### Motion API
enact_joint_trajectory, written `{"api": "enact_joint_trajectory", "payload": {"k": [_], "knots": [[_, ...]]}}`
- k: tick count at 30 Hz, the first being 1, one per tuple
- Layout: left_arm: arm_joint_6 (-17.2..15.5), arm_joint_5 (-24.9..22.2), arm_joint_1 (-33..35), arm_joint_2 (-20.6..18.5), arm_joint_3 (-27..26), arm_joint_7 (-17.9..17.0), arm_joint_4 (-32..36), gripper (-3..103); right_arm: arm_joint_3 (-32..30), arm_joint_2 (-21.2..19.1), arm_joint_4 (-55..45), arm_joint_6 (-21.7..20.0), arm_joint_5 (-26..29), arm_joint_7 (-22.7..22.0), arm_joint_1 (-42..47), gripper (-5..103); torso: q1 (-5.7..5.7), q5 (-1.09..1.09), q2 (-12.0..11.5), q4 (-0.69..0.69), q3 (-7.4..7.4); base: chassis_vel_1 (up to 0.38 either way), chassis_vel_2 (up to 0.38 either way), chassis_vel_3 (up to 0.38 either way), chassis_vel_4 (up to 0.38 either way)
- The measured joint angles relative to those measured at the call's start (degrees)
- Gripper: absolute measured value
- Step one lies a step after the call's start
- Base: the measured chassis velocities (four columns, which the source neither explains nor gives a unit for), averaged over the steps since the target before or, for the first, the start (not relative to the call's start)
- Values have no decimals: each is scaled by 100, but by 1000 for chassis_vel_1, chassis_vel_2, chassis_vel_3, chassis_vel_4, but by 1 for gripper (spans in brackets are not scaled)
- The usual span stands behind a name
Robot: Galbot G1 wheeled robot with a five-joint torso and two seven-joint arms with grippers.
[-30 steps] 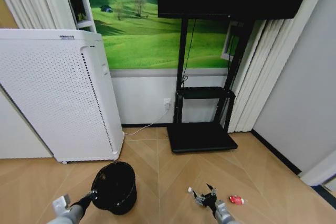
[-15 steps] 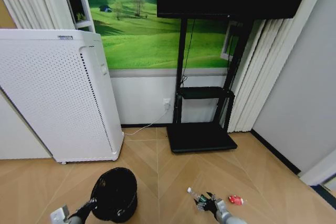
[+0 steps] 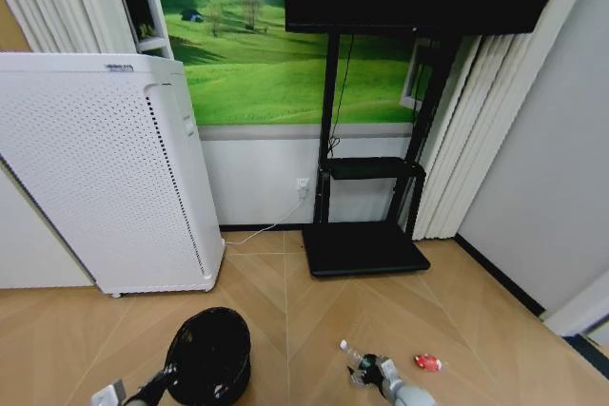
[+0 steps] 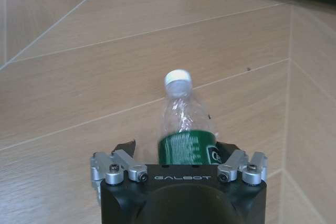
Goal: Pick up the trash bin and place the garbage on the floor into it.
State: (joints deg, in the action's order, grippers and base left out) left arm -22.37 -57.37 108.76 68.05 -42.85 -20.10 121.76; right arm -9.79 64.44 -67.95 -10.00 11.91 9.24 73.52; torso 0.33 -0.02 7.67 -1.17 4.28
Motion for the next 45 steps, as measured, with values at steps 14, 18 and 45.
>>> {"api": "enact_joint_trajectory", "payload": {"k": [14,18,45], "knots": [[52,10,-8,48,24,97,-31,4,56,140,-259,53,59,-142,189,45,0,1,0,1,0,0,0,0,0],[59,5,17,41,-19,114,-16,4,-139,157,-395,103,82,-154,360,25,0,3,0,1,0,0,0,0,0],[549,-20,-1388,-810,343,1407,-855,4,-1766,-208,-4095,1984,644,508,2102,22,0,3,0,1,0,0,0,0,0]]}}
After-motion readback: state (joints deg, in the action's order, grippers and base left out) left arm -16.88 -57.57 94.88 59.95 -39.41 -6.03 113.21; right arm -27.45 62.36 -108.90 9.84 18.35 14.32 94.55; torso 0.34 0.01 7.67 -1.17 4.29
